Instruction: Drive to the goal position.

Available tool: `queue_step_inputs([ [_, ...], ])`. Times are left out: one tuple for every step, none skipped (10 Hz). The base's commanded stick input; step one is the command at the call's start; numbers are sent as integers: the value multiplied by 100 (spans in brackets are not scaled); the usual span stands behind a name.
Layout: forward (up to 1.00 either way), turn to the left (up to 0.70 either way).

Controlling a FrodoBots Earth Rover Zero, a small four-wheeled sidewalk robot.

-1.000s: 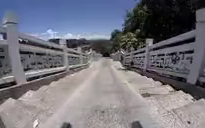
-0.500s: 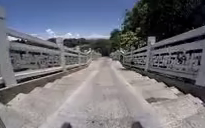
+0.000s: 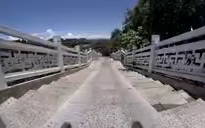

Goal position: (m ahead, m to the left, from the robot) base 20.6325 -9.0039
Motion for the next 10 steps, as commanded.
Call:
queue_step_inputs([
  [45,0],
  [45,0],
  [45,0],
  [45,0],
  [45,0],
  [45,0],
  [45,0],
  [45,0],
  [45,0],
  [45,0],
])
